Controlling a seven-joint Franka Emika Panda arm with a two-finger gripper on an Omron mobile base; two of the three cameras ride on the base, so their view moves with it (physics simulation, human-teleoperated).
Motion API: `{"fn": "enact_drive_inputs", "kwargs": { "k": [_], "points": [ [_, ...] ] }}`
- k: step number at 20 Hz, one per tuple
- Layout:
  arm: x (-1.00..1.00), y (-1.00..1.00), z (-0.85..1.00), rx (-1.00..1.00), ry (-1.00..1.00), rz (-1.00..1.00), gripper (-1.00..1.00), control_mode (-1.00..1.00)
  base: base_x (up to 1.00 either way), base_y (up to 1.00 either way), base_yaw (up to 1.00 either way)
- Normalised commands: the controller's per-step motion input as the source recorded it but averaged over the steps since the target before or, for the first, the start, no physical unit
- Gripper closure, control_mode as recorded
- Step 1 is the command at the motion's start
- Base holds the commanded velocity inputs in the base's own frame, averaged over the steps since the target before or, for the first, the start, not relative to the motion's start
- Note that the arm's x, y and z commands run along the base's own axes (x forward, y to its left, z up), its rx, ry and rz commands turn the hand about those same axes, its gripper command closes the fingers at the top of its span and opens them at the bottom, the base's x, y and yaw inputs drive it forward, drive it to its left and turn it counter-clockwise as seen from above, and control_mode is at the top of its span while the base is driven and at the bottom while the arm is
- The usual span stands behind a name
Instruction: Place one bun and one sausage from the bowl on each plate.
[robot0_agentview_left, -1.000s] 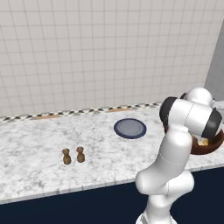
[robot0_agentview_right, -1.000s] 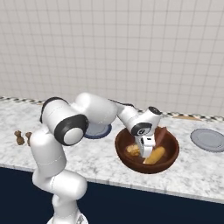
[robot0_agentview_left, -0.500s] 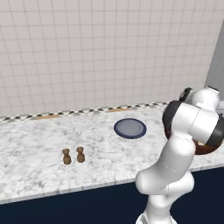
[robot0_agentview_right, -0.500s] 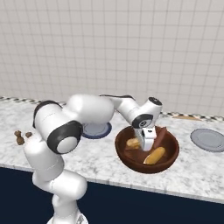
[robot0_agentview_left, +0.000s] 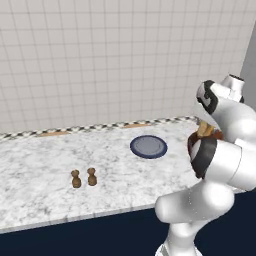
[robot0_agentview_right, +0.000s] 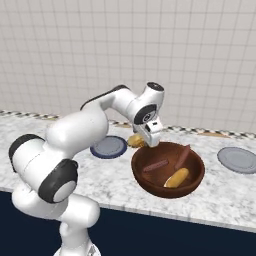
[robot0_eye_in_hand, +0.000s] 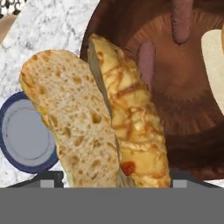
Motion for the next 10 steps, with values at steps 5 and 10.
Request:
{"fn": "enact_drive_inputs", "kwargs": {
  "k": [5, 10],
  "points": [
    [0.33, 1.00, 0.47, -0.15, -0.12, 0.40, 1.00, -1.00, 0.00, 0.00, 0.00],
    [0.40, 1.00, 0.04, -0.24, -0.02, 0.38, 1.00, -1.00, 0.00, 0.00, 0.00]
  ]
}}
